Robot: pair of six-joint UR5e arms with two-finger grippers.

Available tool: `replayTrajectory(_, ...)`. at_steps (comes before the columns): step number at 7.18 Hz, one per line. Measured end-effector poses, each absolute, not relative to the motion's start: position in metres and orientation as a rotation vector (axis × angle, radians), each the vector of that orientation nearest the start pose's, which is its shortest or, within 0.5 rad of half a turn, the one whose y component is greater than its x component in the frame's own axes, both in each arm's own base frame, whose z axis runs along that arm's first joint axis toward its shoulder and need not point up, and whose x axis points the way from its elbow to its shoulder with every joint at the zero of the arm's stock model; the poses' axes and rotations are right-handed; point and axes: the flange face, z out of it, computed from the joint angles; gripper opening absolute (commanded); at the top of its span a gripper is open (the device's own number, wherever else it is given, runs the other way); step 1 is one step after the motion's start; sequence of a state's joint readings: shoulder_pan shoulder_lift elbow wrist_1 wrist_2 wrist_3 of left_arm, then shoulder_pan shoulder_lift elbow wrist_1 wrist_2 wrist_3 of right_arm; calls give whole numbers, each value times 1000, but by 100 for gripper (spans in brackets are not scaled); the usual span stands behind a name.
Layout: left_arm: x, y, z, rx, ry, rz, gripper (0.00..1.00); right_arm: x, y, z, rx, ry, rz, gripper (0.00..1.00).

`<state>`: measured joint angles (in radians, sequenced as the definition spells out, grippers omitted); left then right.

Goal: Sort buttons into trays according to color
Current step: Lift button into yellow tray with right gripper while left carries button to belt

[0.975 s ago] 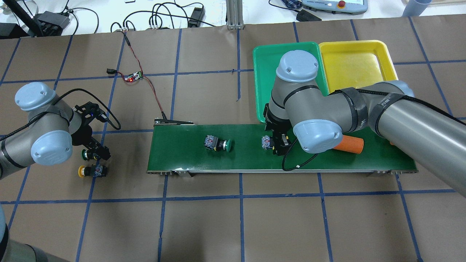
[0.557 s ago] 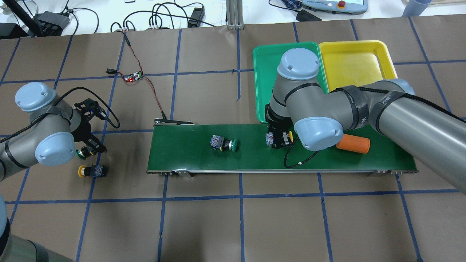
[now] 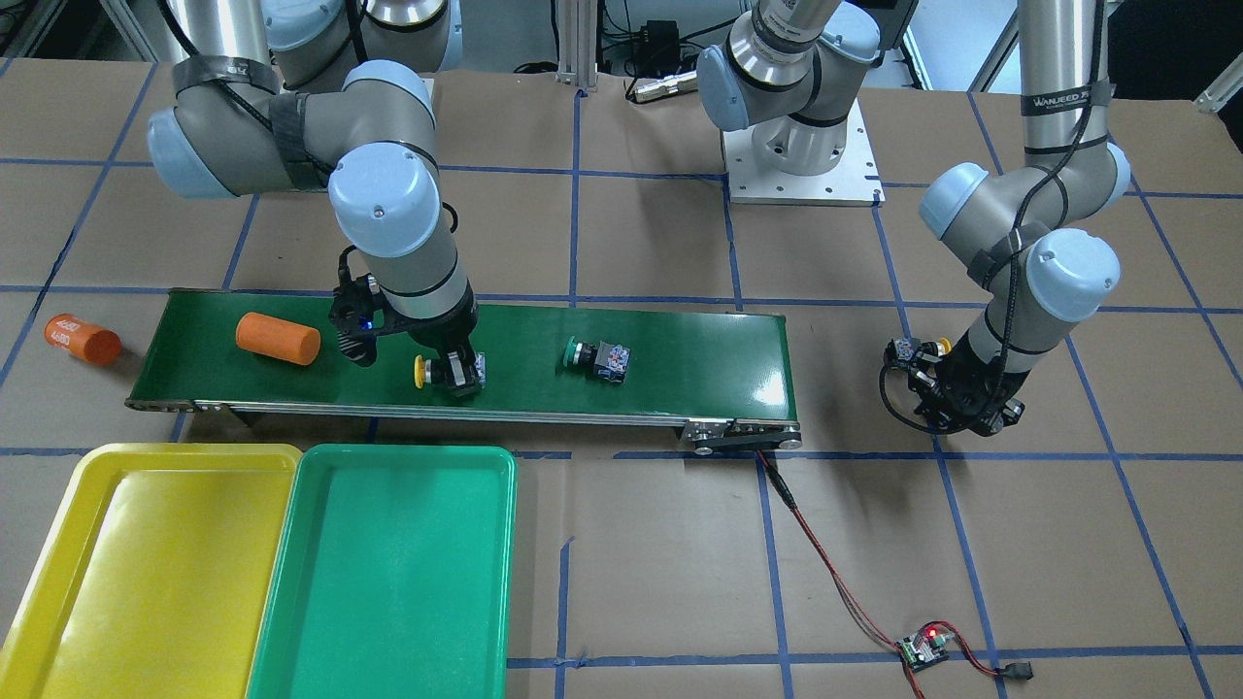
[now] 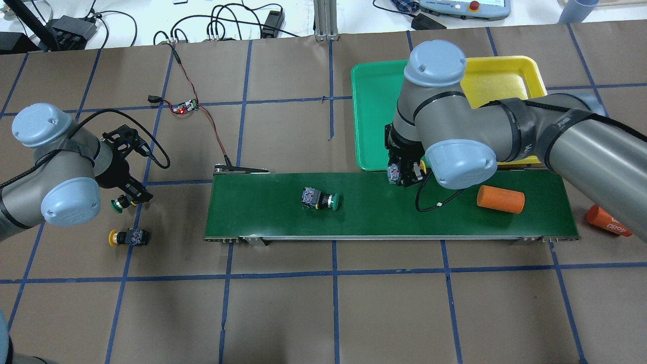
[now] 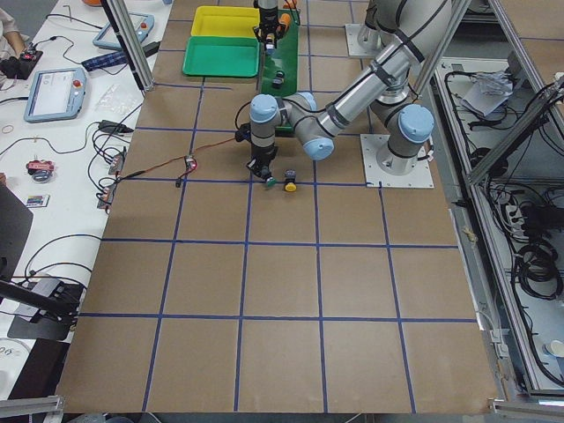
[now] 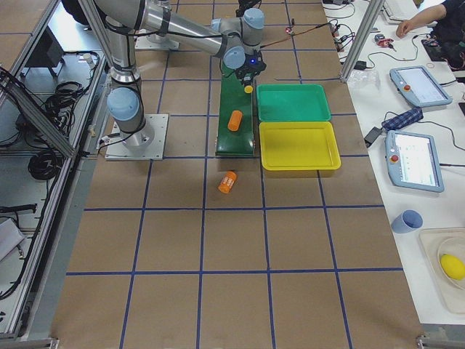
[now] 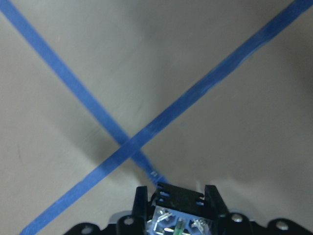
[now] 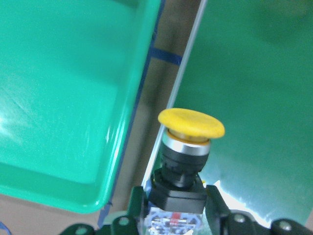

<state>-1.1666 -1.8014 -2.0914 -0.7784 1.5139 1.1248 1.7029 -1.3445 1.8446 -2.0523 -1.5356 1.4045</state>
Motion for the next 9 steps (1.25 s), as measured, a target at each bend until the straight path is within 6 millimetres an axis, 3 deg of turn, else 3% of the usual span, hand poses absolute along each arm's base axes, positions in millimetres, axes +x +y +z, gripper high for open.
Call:
replayTrajectory(1,30,-500,234,1205,2958,-169,9,173,-532,295,1848,2524,44,0)
replayTrajectory(2,-19,-494,253,1345,2915,-211,9,139,-547,298,1807,2547,32,0)
replayTrajectory(3,-68,-484,268,1490,2844,-239,9,108,-562,295,1748,2584,26,0)
replayTrajectory(4,-105,-473,276,1609,2778,-251,9,78,-579,287,1723,2600,25,0)
replayTrajectory(6,-145,-453,273,1747,2700,-221,9,28,-614,261,1713,2606,20,0)
replayTrajectory(7,-158,-446,270,1789,2671,-200,10,13,-624,247,1694,2619,25,76)
replayTrajectory(8,-167,-442,266,1818,2648,-177,84,3,-627,236,1693,2621,42,100)
replayTrajectory(9,-172,-440,260,1828,2640,-152,100,-1,-628,230,1696,2618,54,100)
